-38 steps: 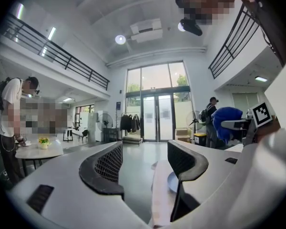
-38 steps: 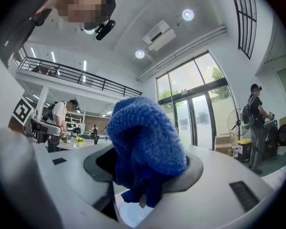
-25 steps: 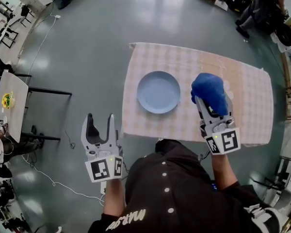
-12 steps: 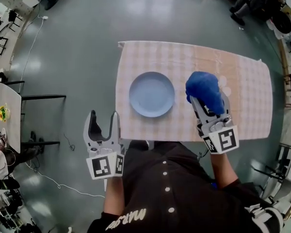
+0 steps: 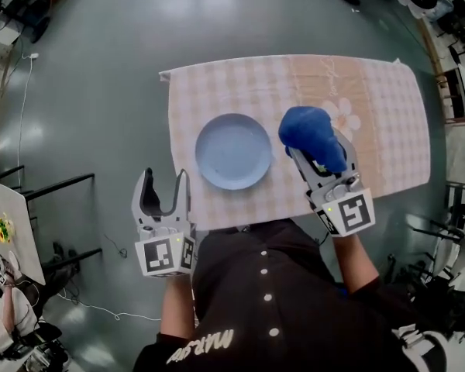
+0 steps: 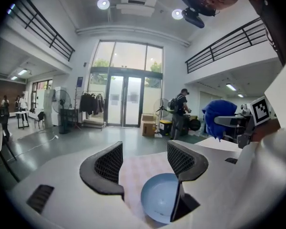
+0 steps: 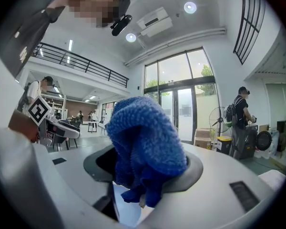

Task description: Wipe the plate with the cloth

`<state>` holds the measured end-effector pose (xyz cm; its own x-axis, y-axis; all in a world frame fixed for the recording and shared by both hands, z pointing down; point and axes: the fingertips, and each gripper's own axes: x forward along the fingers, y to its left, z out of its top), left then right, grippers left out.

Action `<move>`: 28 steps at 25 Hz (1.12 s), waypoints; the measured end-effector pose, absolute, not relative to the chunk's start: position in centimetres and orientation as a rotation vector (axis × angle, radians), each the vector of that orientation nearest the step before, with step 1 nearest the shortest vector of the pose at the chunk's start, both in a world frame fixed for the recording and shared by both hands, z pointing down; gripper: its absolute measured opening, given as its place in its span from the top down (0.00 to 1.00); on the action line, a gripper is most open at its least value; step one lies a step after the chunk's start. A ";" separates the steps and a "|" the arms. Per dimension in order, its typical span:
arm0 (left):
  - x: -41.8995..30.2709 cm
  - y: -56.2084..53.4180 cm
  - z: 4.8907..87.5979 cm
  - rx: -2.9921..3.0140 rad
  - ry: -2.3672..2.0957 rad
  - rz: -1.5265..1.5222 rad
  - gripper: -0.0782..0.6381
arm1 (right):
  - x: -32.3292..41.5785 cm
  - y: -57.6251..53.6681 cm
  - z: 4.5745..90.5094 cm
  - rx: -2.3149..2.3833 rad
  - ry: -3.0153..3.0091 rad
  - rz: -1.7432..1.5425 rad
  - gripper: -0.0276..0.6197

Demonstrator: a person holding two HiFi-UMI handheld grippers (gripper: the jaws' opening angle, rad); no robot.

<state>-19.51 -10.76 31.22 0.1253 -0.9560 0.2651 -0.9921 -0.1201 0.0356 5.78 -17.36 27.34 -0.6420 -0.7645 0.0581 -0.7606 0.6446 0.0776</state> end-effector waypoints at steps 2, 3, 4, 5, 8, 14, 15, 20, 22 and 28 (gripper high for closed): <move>-19.6 -11.5 32.1 2.209 -1.897 0.281 0.49 | 5.4 -17.5 27.9 1.286 -2.759 -0.055 0.60; -19.5 -11.8 32.6 2.214 -1.878 0.294 0.49 | 5.2 -17.4 28.2 1.282 -2.753 -0.044 0.60; -19.5 -11.9 33.1 2.216 -1.861 0.305 0.49 | 4.9 -17.3 28.6 1.275 -2.747 -0.035 0.60; -19.4 -12.1 33.6 2.216 -1.845 0.315 0.49 | 4.7 -17.1 29.0 1.264 -2.740 -0.029 0.60; -19.4 -12.4 35.0 2.213 -1.804 0.343 0.49 | 3.7 -16.9 30.1 1.225 -2.727 -0.010 0.60; -19.1 -13.1 38.9 2.208 -1.696 0.398 0.49 | 1.5 -17.6 33.5 1.133 -2.693 0.025 0.60; -18.9 -13.1 39.8 2.207 -1.672 0.414 0.49 | 1.0 -17.7 34.1 1.105 -2.693 0.024 0.60; -18.7 -13.1 44.0 2.178 -1.597 0.470 0.50 | -1.2 -17.9 37.6 0.988 -2.692 0.023 0.60; -18.8 -13.2 45.7 2.161 -1.573 0.481 0.50 | -1.8 -18.2 39.0 0.961 -2.674 0.030 0.60; -18.7 -13.1 50.1 2.093 -1.486 0.503 0.52 | -3.2 -18.6 43.7 0.858 -2.585 0.073 0.60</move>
